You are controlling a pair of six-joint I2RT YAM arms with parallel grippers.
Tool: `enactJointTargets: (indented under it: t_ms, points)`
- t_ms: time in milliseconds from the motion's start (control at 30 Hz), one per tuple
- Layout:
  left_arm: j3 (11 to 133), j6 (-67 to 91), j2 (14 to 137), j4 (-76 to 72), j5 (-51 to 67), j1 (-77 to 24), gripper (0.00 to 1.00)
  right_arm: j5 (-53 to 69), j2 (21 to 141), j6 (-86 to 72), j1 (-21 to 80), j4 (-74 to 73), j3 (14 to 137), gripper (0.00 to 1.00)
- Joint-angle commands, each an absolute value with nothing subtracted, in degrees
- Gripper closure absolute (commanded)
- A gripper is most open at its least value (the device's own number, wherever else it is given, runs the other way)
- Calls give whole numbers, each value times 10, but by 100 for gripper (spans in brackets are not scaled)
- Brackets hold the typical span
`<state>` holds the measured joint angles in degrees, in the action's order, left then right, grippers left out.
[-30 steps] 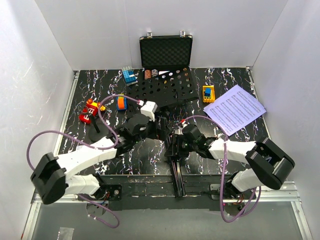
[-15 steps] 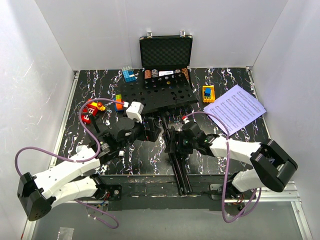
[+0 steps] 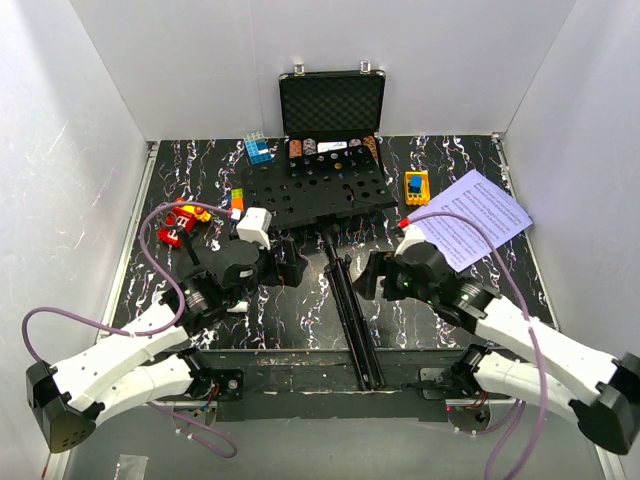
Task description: Pack up the instrument practice props
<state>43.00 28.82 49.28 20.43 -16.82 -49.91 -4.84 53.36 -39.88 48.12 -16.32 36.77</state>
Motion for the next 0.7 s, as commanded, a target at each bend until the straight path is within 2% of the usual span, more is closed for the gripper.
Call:
enactJointTargets:
  t_ms: [0,100,233,667]
  points:
    - [466,328,487,290,-237,-500,2,-97,424,-335,504,-196,327,10]
    - [477,417,483,348,-327,-500,2,-127,348,-331,511,-178,265,9]
    - [498,486,476,412,-392,-500,2,-134,289,-339,511,-190,240,9]
    - [507,488,453,461,-430,-500,2,-162,233,-359,511,-189,255,7]
